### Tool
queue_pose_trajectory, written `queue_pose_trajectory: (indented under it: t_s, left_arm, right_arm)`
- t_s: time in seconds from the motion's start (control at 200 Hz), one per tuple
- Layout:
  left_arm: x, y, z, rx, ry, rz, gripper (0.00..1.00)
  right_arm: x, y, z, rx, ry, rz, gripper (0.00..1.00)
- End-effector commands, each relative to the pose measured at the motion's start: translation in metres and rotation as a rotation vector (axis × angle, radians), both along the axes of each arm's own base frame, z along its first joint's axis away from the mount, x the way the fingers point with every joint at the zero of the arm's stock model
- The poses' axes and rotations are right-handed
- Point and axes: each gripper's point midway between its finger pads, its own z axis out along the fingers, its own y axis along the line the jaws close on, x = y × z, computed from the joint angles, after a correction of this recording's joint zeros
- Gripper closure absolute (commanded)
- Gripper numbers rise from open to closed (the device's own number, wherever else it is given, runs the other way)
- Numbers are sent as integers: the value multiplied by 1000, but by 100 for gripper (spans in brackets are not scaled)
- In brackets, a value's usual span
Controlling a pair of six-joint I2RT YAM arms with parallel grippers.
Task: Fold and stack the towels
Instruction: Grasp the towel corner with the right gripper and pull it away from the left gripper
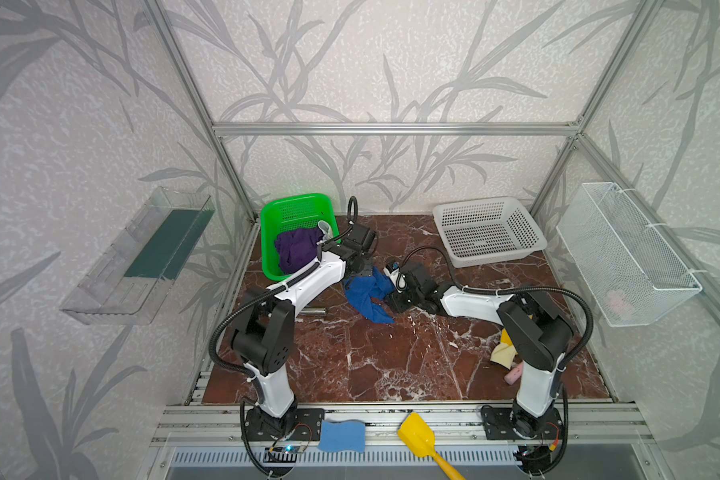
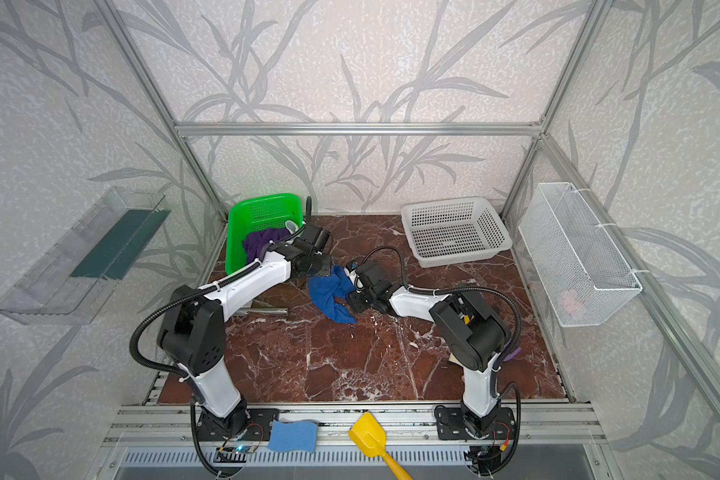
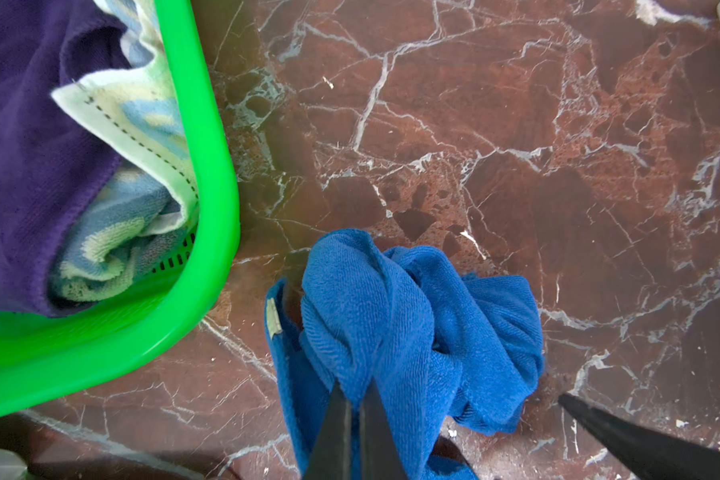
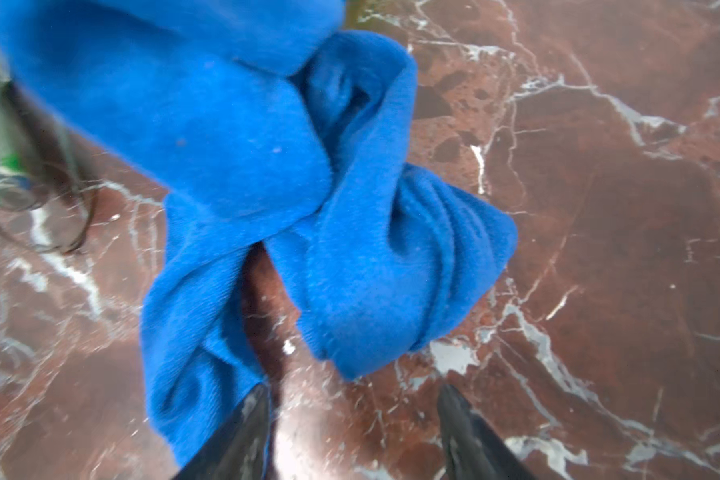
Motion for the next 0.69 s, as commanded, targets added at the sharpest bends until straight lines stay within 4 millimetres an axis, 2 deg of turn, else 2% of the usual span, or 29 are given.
queue_pose_trajectory:
  t_s: [0.0, 0.09, 0.16, 0.19, 0.23, 0.24, 0.28, 0.3, 0.42, 0.54, 0.69]
  left_arm:
    - [-6, 6, 5, 4, 3, 21, 100]
    - [-8, 4, 6, -7, 6, 10, 100]
    - [-9, 3, 7, -16, -1, 4, 100]
    - [-8, 3, 9, -19, -7, 0, 100]
    - [-8, 2, 12, -25, -15, -5, 100]
    - [-8, 1, 13, -25, -17, -8, 100]
    - [-7, 0, 16, -31, -25, -19, 100]
    - [-7, -1, 18, -34, -31, -26, 100]
    - [-3, -5, 32, -43, -73, -59, 100]
    - [0, -3, 54, -32, -141, -84, 100]
    - [-2, -7, 84, -54, -237, -149, 100]
  right_arm:
    - [24, 13, 15, 34, -69, -30, 39]
    - [30, 18, 14, 32, -71, -31, 44]
    - [35, 20, 13, 34, -76, -38, 53]
    - [37, 21, 13, 34, -79, -41, 60]
    - [40, 21, 14, 26, -84, -48, 76]
    - [40, 21, 14, 25, -85, -50, 77]
    - [43, 19, 16, 11, -96, -60, 90]
    - [46, 17, 19, 0, -106, -69, 100]
    - [59, 0, 41, -30, -159, -115, 100]
    - [70, -30, 77, -14, -198, -174, 100]
    - [64, -58, 121, -10, -263, -177, 100]
